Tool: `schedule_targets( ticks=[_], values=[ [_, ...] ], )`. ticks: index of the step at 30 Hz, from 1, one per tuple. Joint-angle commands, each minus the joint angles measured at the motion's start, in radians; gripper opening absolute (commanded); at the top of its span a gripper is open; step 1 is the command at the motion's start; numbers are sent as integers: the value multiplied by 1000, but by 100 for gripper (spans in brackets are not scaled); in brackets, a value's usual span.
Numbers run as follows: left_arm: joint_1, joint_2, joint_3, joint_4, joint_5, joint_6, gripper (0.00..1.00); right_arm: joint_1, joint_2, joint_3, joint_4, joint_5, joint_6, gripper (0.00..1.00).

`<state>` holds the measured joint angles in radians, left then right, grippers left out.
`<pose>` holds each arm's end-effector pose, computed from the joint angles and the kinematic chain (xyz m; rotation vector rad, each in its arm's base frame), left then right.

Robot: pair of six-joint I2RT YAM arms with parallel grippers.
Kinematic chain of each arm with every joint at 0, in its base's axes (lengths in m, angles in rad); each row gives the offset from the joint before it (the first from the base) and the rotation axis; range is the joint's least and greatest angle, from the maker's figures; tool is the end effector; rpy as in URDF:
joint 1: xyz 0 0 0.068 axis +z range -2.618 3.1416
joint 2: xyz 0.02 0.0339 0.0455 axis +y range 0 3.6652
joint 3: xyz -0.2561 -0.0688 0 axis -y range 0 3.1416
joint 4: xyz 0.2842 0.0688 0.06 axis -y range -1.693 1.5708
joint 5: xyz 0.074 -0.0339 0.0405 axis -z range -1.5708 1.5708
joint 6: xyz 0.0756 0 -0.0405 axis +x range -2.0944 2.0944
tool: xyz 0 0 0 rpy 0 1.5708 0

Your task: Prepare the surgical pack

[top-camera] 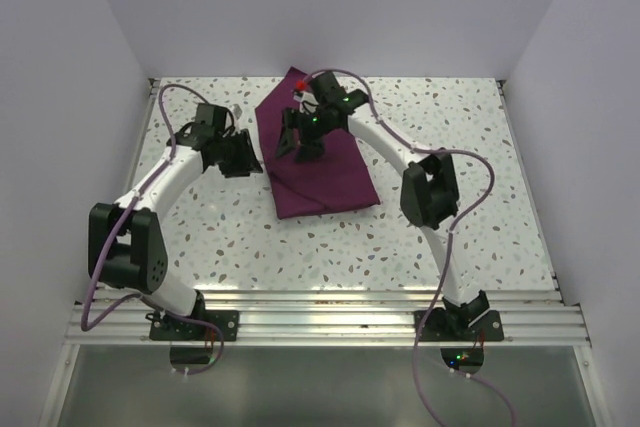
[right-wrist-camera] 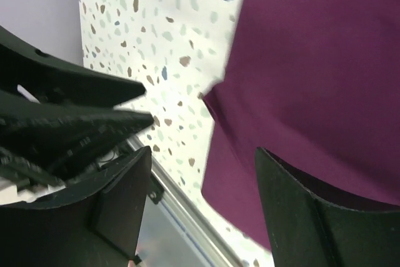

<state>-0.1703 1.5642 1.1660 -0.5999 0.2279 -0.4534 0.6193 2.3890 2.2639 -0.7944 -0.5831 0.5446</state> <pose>0.3751 -0.0818 0.1906 -0.2819 2.6034 -0.5215 0.4477 0.3703 0.2036 -0.3705 2.6608 1.1661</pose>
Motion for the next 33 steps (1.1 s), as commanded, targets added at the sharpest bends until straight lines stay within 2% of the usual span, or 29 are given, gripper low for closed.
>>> schedule_targets(
  ticks=[1,4,7,8,9,10,11,14,17,23,25,29,33],
  values=[
    [6,-30,35,136,117,-7,42,-123,-200,-114,-5,19,-21,70],
    [3,3,34,202,201,-33,34,-206,-277,-231,7,43,-40,60],
    [-17,71,60,224,263,-47,28,-292,-323,-340,78,34,-11,44],
    [-24,89,84,226,272,-44,27,-309,-326,-362,145,22,6,31],
    [-34,106,99,223,274,-41,25,-325,-320,-385,176,6,32,27],
    [-46,137,130,213,274,-39,23,-348,-309,-383,194,-9,35,22],
    [-49,151,144,213,275,-39,22,-355,-289,-371,204,-12,34,12],
    [-46,189,208,206,234,-25,14,-371,-212,-296,234,-18,12,1],
    [-29,259,309,183,199,7,7,-375,-130,-215,265,-24,9,0],
    [37,439,504,150,289,-7,4,-388,71,-14,369,-144,70,0],
    [54,506,559,135,318,-16,2,-391,113,6,414,-181,115,0],
    [84,548,552,195,361,-48,2,-389,174,2,559,-238,195,0],
    [110,589,540,275,453,-79,2,-391,261,46,583,-259,235,0]
  ],
)
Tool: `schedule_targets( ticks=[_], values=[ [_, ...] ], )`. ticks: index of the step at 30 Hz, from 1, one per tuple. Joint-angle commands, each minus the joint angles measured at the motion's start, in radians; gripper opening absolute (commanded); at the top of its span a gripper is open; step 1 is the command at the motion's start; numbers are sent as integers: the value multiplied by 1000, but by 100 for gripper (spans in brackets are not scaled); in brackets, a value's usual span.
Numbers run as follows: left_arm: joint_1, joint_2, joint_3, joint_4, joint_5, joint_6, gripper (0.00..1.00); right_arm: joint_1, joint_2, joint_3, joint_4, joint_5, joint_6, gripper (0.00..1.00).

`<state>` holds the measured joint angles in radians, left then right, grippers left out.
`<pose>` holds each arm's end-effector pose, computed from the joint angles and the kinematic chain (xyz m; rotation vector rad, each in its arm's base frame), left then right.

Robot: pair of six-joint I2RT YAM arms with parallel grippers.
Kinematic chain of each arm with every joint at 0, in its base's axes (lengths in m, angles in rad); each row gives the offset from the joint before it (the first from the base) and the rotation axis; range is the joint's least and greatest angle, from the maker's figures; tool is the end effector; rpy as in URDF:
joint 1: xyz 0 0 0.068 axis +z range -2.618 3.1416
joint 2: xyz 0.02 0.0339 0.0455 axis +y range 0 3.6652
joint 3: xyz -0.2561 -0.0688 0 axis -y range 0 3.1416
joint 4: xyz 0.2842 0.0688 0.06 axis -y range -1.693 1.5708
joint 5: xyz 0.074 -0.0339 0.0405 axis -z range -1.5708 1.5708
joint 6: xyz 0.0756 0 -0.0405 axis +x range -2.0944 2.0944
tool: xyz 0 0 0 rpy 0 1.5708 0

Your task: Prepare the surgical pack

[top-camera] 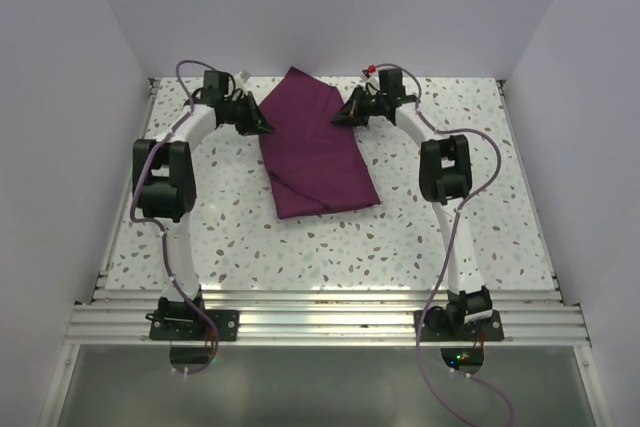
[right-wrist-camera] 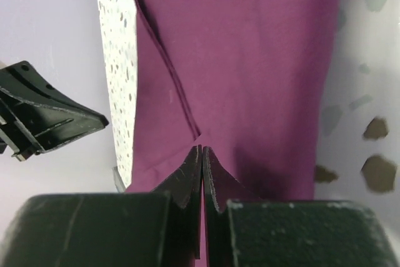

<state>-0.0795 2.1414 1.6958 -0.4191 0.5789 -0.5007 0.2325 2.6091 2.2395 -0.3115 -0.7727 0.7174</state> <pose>0.5248 -0.0833 0.1562 -0.2503 2.4621 -0.9613 0.5978 0.1958 0.1161 0.1212 2.3791 1.3559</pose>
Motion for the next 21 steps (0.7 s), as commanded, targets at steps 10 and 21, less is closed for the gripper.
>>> schedule_targets(
  ticks=[10,21],
  values=[
    [23,152,51,148,125,-101,0,1,147,57,38,-33,51,0],
    [35,152,137,121,125,-105,8,4,49,135,193,-36,186,0]
  ],
)
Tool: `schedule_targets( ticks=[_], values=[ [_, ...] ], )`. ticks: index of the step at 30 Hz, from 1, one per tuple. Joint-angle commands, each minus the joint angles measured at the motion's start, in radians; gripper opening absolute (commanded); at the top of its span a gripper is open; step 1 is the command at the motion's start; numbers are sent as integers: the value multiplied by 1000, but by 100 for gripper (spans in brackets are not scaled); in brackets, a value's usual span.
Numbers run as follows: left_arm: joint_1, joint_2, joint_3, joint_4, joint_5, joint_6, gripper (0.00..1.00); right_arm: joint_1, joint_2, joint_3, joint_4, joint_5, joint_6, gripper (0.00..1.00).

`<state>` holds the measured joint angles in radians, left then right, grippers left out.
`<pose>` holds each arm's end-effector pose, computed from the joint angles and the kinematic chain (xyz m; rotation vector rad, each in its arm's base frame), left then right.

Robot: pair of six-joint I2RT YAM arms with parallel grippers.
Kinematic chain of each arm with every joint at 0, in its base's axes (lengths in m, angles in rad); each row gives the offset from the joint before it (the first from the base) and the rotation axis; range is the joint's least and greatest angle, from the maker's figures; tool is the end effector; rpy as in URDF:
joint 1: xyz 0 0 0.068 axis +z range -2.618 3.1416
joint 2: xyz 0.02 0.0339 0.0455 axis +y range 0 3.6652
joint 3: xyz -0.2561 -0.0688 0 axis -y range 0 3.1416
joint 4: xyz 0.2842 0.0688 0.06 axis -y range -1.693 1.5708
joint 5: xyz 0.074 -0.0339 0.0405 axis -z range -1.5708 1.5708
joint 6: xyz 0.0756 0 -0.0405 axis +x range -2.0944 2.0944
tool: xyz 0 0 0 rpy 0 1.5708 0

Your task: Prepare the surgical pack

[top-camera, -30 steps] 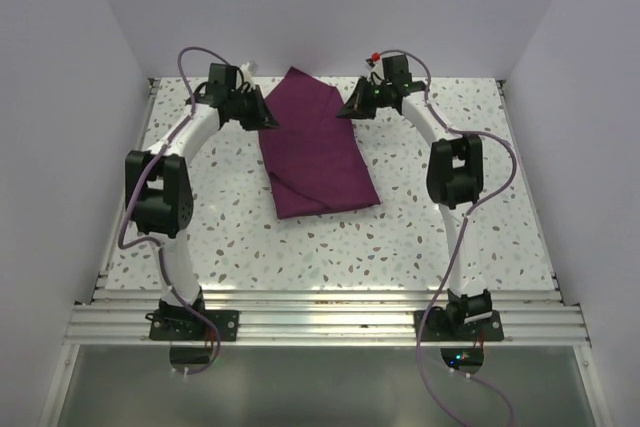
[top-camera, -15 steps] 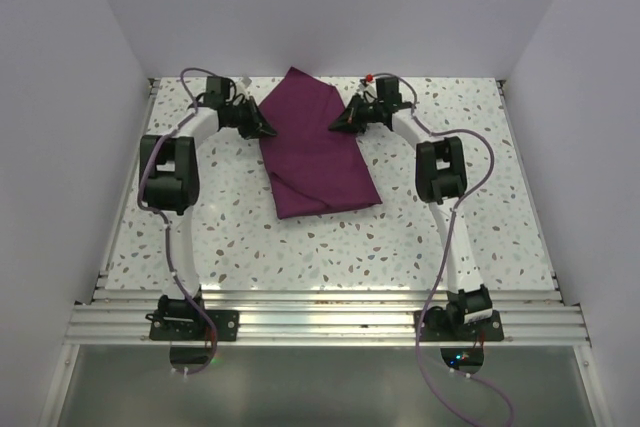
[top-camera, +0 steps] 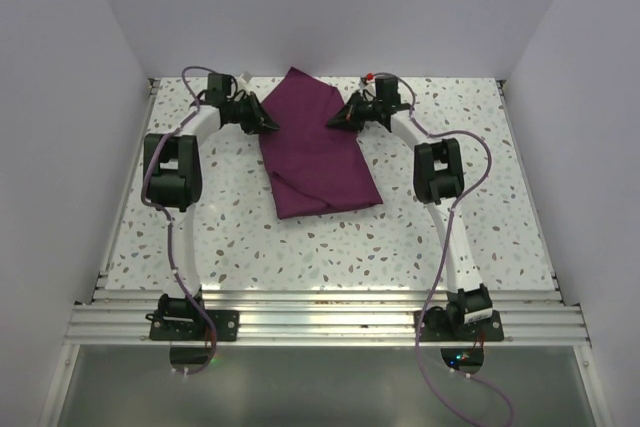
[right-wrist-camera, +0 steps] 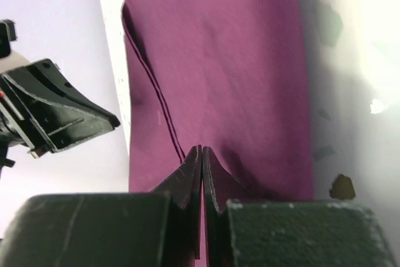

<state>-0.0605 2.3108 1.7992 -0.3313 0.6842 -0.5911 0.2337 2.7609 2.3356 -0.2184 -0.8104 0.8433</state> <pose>0.5542 -0.0814 0.1168 -0.3201 2.4396 -1.1198 0.6121 0.2020 0.0704 0.2230 2.3758 1.4573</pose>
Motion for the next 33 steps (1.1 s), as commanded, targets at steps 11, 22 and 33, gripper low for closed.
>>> schedule_targets(
  ticks=[11,22,33],
  values=[
    [53,85,71,92,-1,-111,15,1,35,162,163,86,140,0],
    [56,249,201,26,8,-151,17,-4,166,195,111,149,169,0],
    [59,130,175,139,8,-176,29,-10,33,202,241,180,172,0]
  ],
)
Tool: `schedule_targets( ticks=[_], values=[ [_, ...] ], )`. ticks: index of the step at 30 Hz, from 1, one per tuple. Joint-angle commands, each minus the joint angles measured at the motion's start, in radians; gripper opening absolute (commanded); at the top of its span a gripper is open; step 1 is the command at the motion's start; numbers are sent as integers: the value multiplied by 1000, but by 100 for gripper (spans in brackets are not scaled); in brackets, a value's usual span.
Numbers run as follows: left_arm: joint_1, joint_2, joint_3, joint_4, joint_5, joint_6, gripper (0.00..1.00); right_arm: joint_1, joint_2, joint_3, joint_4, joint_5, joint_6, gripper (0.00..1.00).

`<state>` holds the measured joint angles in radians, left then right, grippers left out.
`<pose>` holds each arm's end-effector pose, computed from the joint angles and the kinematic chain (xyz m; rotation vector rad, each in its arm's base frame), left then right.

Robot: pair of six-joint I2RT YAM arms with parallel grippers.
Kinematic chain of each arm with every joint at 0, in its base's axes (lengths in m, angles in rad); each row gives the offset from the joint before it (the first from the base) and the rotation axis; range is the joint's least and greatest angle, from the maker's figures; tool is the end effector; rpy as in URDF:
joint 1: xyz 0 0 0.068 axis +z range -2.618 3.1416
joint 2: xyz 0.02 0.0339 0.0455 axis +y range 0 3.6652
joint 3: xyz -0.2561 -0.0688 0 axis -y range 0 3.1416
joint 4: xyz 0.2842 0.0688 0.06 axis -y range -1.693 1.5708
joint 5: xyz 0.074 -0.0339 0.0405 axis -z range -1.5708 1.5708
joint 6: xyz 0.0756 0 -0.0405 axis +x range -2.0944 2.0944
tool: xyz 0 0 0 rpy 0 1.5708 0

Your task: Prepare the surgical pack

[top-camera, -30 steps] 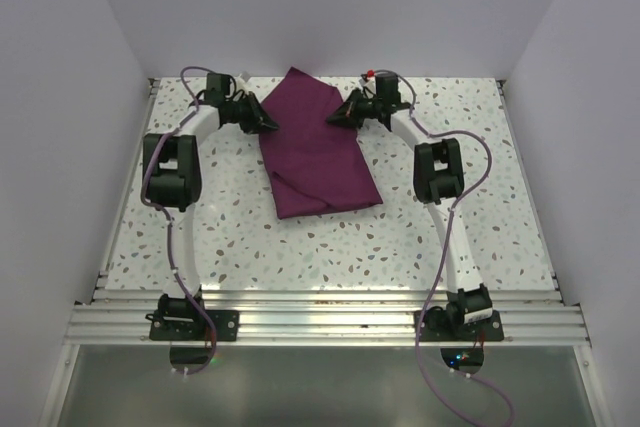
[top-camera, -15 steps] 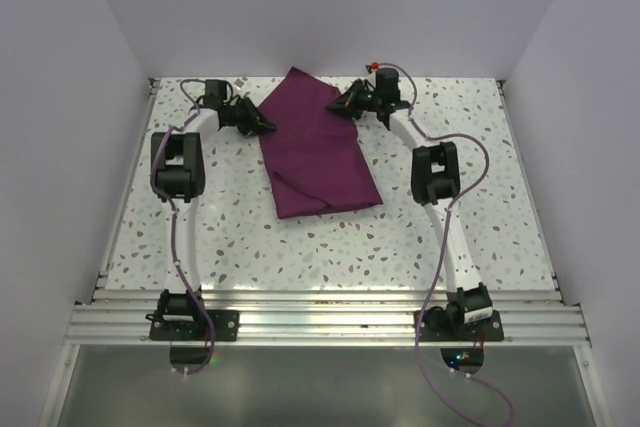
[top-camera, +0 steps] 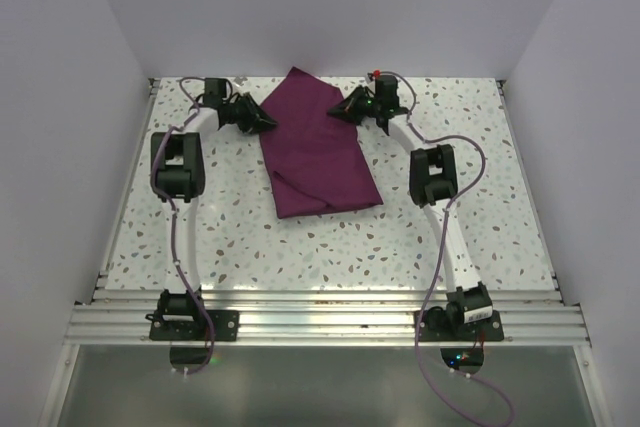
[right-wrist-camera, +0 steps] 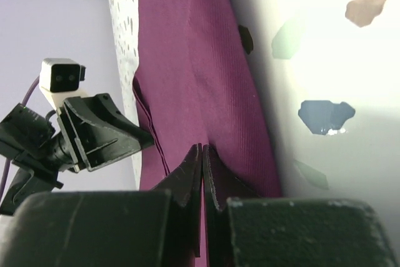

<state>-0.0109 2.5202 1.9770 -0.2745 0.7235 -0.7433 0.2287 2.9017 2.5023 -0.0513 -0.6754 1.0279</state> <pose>0.5913 -0.0565 0.0717 -0.5313 2.4022 -1.2103 0.6454 0.1988 0.0612 0.4073 2.2022 1.4274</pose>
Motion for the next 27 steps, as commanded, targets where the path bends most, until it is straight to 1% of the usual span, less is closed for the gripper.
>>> schedule_targets(
  ticks=[1,2,3,6,8,12,14,19,21,24,27],
  values=[
    [9,-86,-10,101,-41,-33,31,-5,-108,43,82,74,-12,1],
    [9,-86,-15,116,-65,-44,33,-6,-105,49,82,89,-12,1],
    [9,-81,-14,120,-76,-65,34,-8,-96,59,77,100,-11,3],
    [31,-52,-4,121,-99,-102,36,-12,-38,119,54,117,4,3],
    [34,-28,5,107,-110,-116,36,-12,-21,107,45,129,8,2],
    [34,20,23,87,-104,-140,35,-14,2,73,-39,160,-2,0],
    [32,55,48,72,-67,-140,35,-17,24,72,-54,148,4,0],
    [40,66,56,29,-47,-87,40,-26,22,29,-85,126,12,0],
    [40,51,48,14,-47,-67,40,-26,4,23,-56,108,11,2],
    [40,-17,7,18,-56,-19,42,-29,-30,35,-44,71,4,6],
    [38,-131,-52,17,-137,45,42,-45,-91,30,-73,43,0,7]
  ],
)
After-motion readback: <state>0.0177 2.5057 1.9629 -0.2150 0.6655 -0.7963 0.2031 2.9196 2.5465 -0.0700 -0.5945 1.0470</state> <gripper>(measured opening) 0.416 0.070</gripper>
